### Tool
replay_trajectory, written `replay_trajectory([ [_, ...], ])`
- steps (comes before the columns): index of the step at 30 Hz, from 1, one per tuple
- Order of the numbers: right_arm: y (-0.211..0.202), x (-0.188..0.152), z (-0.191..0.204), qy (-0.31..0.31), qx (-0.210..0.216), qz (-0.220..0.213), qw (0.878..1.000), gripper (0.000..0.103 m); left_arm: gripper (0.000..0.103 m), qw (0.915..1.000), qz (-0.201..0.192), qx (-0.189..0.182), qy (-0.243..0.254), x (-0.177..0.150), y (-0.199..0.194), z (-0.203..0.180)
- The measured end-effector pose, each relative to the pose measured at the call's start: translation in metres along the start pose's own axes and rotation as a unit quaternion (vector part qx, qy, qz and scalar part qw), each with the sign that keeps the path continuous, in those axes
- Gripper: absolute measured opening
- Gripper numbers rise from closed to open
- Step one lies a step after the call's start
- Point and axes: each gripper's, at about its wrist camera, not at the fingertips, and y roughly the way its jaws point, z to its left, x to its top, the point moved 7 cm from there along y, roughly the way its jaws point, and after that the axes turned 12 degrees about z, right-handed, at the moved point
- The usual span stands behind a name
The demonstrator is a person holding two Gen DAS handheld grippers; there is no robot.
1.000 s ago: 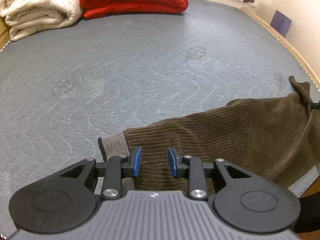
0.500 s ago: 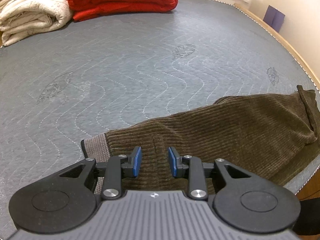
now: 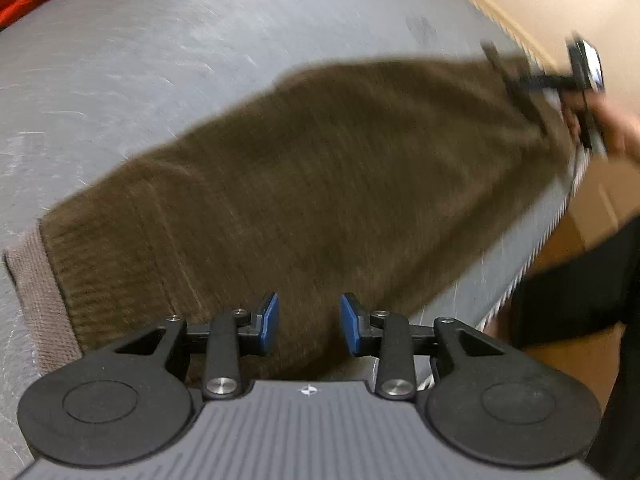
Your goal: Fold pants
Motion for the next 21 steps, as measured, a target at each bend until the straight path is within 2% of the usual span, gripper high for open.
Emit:
replay_trajectory([
  [2,0.004,0.004,-0.003,0.007,-0.009,-0.003,1.000,0.050,0.039,0.9996,0.014,0.009,0.023,-0.006,0.010,-0.005],
  [4,0.009,0.007,-0.005,0.010,-0.012,-0.002,1.000,0.050,0.053,0.9988,0.021,0.019,0.040,-0.008,0.018,-0.009],
  [5,0.012,0.007,-0.008,0.010,-0.009,-0.001,1.000,0.045,0.062,0.9982,0.023,0.027,0.048,-0.007,0.023,-0.012],
  [6,0.013,0.007,-0.011,0.017,0.004,0.002,1.000,0.036,0.062,0.9974,0.028,0.035,0.056,-0.008,0.030,-0.013],
  [7,0.010,0.008,-0.017,0.033,0.024,0.003,0.999,0.009,0.062,0.9963,0.035,0.042,0.066,-0.007,0.037,-0.015],
  [9,-0.002,0.011,-0.041,0.097,0.033,-0.018,0.995,0.008,0.061,0.9921,0.041,0.069,0.097,-0.007,0.048,-0.021],
  [10,-0.013,0.012,-0.061,0.142,0.029,-0.040,0.989,0.007,0.057,0.9895,0.040,0.082,0.112,-0.008,0.050,-0.023],
  [11,-0.026,0.011,-0.083,0.192,0.035,-0.062,0.979,0.007,0.043,0.9865,0.038,0.097,0.127,-0.007,0.049,-0.023],
  [12,-0.038,0.008,-0.102,0.238,0.047,-0.079,0.967,0.007,0.028,0.9850,0.035,0.100,0.136,-0.006,0.045,-0.023],
  [14,-0.058,-0.007,-0.137,0.313,0.065,-0.099,0.942,0.007,0.011,0.9872,0.021,0.083,0.134,-0.003,0.031,-0.023],
  [17,-0.065,-0.038,-0.160,0.367,0.066,-0.075,0.925,0.007,0.006,0.9892,0.003,0.070,0.129,-0.003,0.010,-0.021],
  [21,-0.044,-0.089,-0.181,0.431,0.079,0.010,0.899,0.007,0.003,0.9837,0.028,0.079,0.159,-0.019,0.010,-0.017],
])
